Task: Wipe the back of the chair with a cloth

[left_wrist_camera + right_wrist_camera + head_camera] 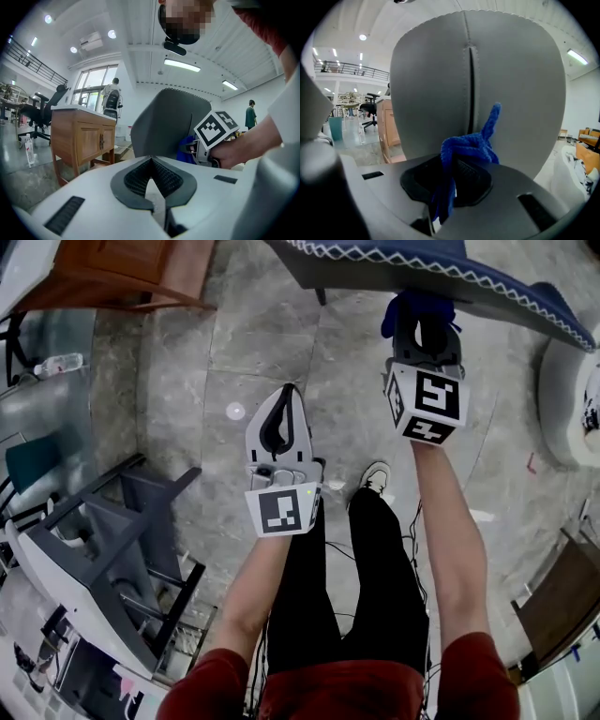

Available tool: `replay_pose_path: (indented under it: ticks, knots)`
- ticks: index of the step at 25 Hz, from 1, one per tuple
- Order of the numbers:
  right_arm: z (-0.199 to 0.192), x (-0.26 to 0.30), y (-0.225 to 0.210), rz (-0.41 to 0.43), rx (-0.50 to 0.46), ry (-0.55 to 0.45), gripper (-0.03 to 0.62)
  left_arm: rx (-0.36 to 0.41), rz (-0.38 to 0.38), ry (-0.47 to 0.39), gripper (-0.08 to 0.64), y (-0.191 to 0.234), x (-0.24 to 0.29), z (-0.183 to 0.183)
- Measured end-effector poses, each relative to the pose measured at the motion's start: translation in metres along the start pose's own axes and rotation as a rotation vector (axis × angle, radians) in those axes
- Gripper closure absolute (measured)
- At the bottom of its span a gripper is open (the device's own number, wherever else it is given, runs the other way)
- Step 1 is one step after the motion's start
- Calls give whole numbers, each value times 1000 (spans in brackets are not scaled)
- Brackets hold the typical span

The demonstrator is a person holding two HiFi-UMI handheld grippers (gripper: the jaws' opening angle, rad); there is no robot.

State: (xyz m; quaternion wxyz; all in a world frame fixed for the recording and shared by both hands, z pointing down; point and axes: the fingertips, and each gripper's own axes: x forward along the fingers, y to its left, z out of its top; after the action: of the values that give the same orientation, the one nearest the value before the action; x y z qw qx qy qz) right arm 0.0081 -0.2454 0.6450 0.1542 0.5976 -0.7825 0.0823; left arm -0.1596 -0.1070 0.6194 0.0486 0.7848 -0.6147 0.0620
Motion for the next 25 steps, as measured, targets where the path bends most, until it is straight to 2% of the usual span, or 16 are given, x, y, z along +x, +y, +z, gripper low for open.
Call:
replay_pose_path:
  ticks: [6,11,18,25]
  knots:
    - [11,19,66,91,-78,-8,537,-12,36,5,546,38,-10,-6]
    - [15,33,114,145,-87,7,537,-5,53,1,548,69,-16,-6]
    - [12,41,135,128,-81,29,537,-5,73,-2,548,103,-19,-3]
    - [12,40,135,117,-73,33,537,-5,64,0,548,106,-18,-2]
